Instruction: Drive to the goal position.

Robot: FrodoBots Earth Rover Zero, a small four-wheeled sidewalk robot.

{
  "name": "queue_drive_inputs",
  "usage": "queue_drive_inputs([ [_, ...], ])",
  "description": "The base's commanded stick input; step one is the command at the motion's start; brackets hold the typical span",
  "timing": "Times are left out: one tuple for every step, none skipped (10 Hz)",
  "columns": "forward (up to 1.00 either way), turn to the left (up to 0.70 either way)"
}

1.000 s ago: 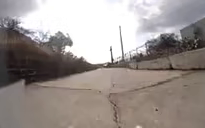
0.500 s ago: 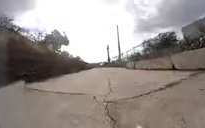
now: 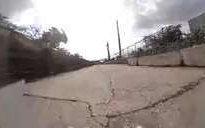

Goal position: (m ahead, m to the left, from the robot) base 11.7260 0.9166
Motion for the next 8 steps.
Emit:
queue_drive_inputs([
  [1.0, 0.0],
  [1.0, 0.0],
  [1.0, 0.0],
  [1.0, 0.0],
  [1.0, 0.0],
  [1.0, 0.0],
  [1.0, 0.0],
  [1.0, 0.0],
])
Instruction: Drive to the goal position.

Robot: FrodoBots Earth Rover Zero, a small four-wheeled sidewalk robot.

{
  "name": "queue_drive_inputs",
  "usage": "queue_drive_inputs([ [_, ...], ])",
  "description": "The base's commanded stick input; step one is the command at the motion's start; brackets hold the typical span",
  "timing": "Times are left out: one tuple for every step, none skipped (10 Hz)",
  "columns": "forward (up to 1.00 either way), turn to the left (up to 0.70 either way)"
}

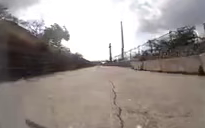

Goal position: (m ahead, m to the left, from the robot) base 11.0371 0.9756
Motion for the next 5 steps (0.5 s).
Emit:
queue_drive_inputs([
  [1.0, 0.0],
  [1.0, 0.0],
  [1.0, 0.0],
  [1.0, 0.0],
  [1.0, 0.0],
])
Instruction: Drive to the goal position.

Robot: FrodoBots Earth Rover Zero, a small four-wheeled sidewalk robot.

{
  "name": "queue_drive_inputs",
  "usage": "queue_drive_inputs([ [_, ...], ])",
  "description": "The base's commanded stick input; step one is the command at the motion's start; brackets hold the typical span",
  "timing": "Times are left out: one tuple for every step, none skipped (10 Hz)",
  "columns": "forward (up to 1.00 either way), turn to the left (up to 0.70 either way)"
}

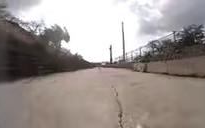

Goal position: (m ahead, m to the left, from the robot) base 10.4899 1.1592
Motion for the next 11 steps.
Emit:
queue_drive_inputs([
  [1.0, 0.0],
  [1.0, 0.0],
  [1.0, 0.0],
  [1.0, 0.0],
  [1.0, 0.0],
  [1.0, 0.0],
  [1.0, 0.0],
  [1.0, 0.0],
  [1.0, -0.27],
  [1.0, -0.27],
  [1.0, -0.14],
])
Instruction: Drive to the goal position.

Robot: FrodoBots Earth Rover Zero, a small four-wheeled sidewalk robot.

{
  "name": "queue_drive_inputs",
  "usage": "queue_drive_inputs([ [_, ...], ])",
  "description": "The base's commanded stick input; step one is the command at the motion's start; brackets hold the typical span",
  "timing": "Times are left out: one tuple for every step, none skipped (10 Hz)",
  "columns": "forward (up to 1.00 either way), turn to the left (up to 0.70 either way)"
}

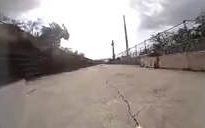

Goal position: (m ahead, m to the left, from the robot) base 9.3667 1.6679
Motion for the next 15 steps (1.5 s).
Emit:
queue_drive_inputs([
  [1.0, 0.0],
  [1.0, 0.0],
  [1.0, 0.0],
  [1.0, 0.0],
  [1.0, 0.0],
  [1.0, 0.0],
  [1.0, 0.0],
  [1.0, 0.0],
  [1.0, 0.0],
  [1.0, 0.0],
  [1.0, 0.0],
  [1.0, 0.0],
  [1.0, 0.0],
  [1.0, 0.0],
  [1.0, 0.0],
])
